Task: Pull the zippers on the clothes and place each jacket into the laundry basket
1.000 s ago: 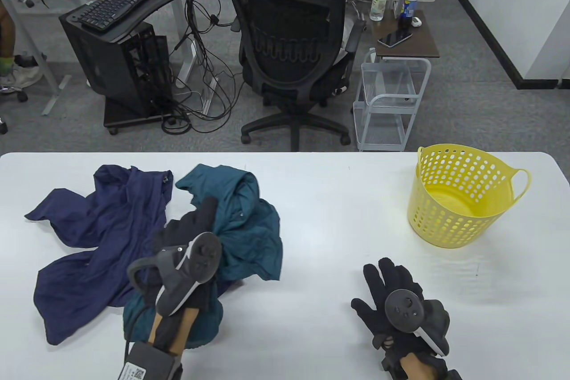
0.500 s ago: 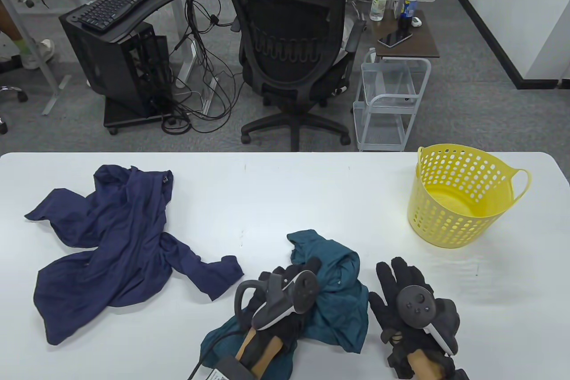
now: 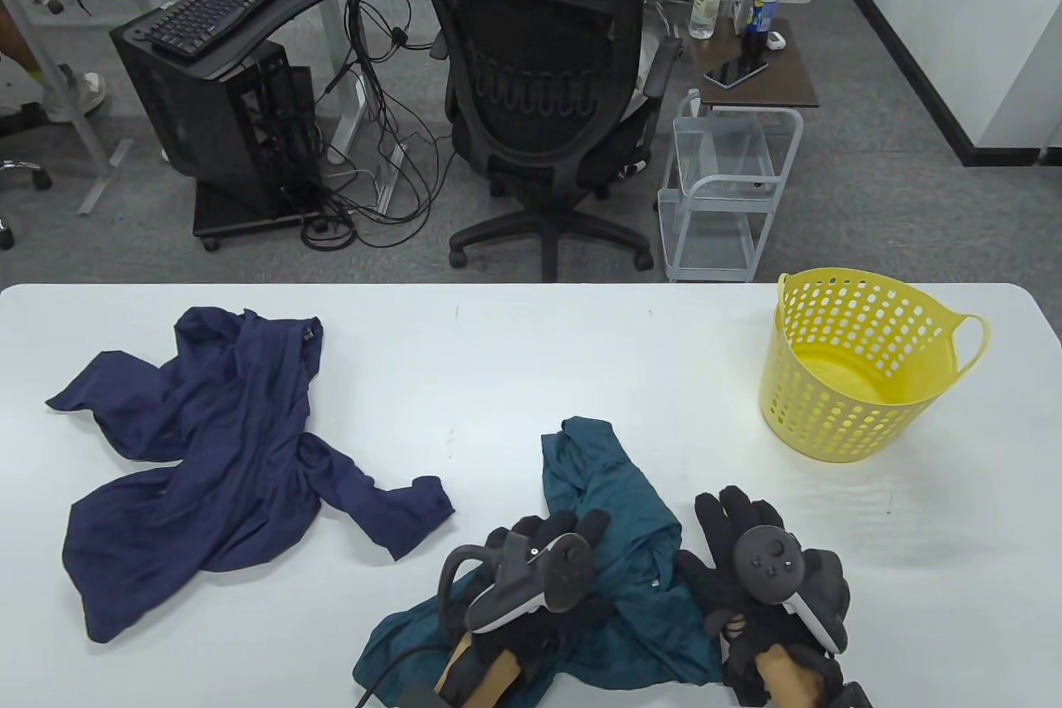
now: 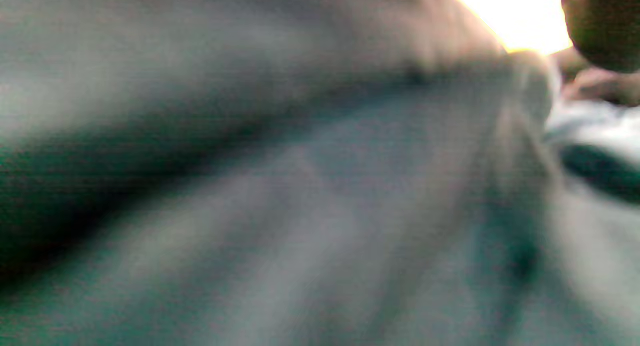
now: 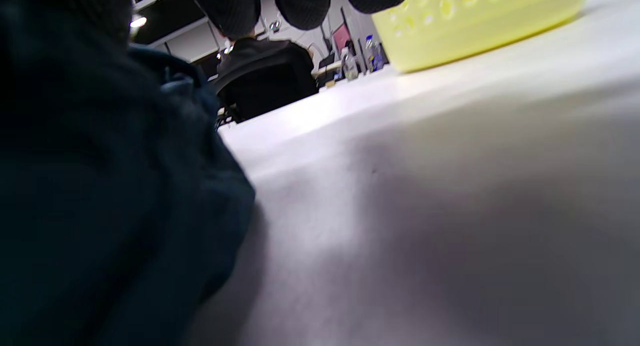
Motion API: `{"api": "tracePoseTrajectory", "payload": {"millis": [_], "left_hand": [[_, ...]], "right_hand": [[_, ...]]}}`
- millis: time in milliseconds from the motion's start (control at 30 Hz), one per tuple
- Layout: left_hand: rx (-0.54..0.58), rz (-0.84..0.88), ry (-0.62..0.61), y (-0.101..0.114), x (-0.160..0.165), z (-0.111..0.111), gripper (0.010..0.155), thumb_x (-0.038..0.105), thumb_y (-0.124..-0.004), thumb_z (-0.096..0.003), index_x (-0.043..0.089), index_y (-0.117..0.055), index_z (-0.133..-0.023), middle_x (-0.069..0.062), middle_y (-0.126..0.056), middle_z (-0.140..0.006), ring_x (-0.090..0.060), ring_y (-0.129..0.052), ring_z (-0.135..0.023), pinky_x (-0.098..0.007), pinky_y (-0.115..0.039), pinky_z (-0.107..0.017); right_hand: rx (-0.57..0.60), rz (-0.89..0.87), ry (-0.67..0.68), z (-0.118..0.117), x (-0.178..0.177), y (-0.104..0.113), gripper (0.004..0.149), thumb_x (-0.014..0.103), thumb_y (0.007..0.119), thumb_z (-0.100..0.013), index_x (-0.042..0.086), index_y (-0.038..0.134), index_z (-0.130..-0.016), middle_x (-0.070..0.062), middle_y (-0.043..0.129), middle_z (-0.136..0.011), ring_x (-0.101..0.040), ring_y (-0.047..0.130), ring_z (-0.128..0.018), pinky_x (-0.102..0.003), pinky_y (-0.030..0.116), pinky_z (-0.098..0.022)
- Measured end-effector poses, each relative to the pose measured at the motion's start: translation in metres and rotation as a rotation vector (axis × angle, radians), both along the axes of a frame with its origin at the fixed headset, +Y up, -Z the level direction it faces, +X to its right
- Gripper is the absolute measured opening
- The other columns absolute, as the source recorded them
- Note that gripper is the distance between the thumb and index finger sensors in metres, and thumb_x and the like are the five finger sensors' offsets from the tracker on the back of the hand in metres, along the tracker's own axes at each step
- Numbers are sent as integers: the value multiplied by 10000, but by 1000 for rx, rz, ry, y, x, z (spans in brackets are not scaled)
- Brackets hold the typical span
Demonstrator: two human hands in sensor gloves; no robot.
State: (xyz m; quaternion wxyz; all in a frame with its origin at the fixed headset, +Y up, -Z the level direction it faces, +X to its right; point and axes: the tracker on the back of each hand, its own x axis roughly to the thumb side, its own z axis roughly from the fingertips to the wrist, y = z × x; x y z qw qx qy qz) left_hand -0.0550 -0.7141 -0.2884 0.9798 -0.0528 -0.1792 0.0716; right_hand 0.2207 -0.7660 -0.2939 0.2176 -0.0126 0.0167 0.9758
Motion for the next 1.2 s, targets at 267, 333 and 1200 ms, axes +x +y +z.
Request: {"api": "tracePoseTrajectory", "payload": {"millis": [267,333,1200], "left_hand": [[124,195,289,13,-89,-14,694,658,-759,-358,419,-654,-1001,93,-852,-1012,-272,-885,-895,-605,-678,-652],[84,240,317,6,-99,-19,675,637,-771,-362,408,-679,-991,85,-869,-997,-281,-896,-881,-610,-680,-644],[-96,474,155,5,-22,2,542,544,-805,-384,310,-817,-873,138,-1050,-730,-110,-1113,-525,-427,-874,-478]], "right_hand": [[-134,14,72,-16,-16,8,955,699,840,-433,385,268,-1131,34,161,-1252,-424,153,-1105,-717,247,-716],[-160,54,77,-23,-21,11,986,688,865,-421,387,244,-1125,44,148,-1249,-422,153,-1106,-717,244,-718],[273,-346,151,18,-44,61,694,656,793,-459,356,611,-1058,10,682,-1085,-397,646,-980,-654,552,-675]]}}
